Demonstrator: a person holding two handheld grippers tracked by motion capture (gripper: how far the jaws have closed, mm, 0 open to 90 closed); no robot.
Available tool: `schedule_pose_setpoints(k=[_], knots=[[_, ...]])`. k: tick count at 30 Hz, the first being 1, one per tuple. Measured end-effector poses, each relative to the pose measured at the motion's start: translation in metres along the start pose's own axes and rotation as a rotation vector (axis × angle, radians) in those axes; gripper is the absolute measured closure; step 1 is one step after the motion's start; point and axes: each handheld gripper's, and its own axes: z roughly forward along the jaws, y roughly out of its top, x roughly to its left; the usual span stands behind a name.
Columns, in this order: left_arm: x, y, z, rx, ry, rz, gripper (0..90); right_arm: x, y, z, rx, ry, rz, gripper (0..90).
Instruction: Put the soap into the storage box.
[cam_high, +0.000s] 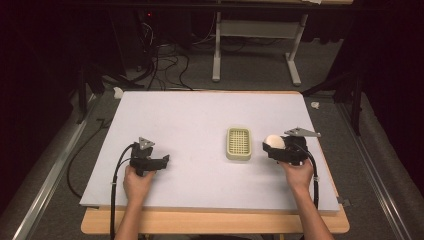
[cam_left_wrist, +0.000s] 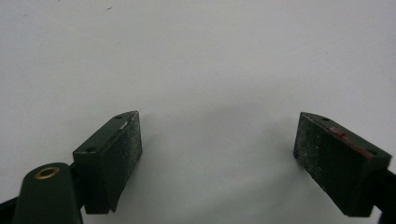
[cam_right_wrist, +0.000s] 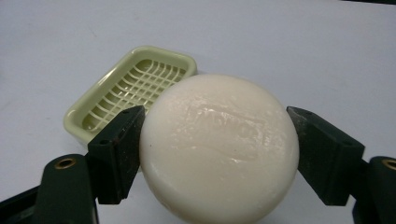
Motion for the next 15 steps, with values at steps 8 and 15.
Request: schedule_pose_setpoints(k=[8,15], knots=[[0.0,0.0,0.0,0.0,0.001,0.0,15.8,0.008,0.009,-0.001,-0.014,0.04,-0.003,24.0],[0.0,0.0,0.0,0.0,0.001,0.0,15.8,0.015,0.019,0.001,-0.017,0.075,-0.008,24.0]])
